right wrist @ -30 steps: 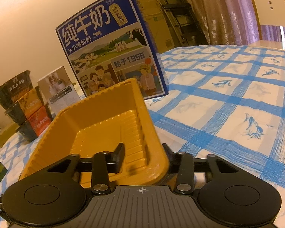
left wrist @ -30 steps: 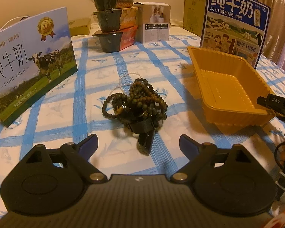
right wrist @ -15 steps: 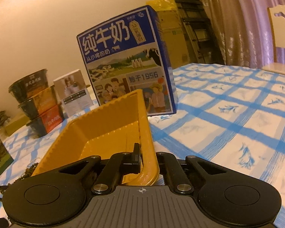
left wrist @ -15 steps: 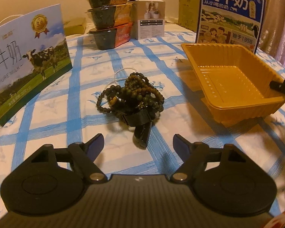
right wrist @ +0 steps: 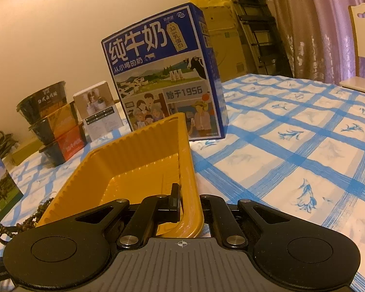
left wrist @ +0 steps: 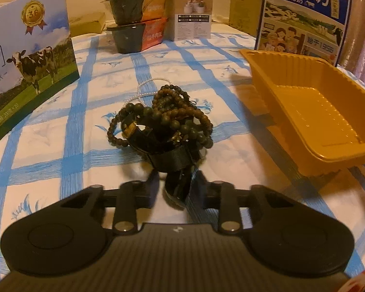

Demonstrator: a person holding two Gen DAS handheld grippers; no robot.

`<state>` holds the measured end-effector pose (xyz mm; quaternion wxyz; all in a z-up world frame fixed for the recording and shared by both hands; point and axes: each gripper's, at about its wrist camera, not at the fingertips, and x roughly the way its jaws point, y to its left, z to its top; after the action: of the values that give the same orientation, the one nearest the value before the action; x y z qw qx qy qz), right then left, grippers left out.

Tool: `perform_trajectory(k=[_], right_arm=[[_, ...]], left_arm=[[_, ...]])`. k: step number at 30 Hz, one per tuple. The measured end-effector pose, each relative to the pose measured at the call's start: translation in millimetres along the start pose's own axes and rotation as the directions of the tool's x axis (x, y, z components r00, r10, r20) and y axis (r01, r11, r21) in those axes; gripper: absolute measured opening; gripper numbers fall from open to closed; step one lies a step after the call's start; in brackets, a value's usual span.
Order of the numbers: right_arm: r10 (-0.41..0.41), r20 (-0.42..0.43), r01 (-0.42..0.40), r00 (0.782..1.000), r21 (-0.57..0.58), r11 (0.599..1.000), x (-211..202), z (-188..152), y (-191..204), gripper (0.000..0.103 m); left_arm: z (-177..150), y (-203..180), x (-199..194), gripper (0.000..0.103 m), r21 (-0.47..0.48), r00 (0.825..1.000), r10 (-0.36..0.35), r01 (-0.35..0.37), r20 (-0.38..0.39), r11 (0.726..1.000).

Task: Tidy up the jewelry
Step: 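Grasp a black watch from the bead pile with the left gripper while the right gripper holds the tray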

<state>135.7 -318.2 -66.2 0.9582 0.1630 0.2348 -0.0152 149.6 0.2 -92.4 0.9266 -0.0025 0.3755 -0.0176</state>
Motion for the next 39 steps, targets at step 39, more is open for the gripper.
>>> perform_trajectory(k=[39], right_arm=[[0.01,0.03,-0.002,1.0,-0.261,0.965,-43,6,26,0.005]], left_arm=[[29,-38,-70,0.019,-0.035,0.95,-0.299,0.302,0.086,0.953]])
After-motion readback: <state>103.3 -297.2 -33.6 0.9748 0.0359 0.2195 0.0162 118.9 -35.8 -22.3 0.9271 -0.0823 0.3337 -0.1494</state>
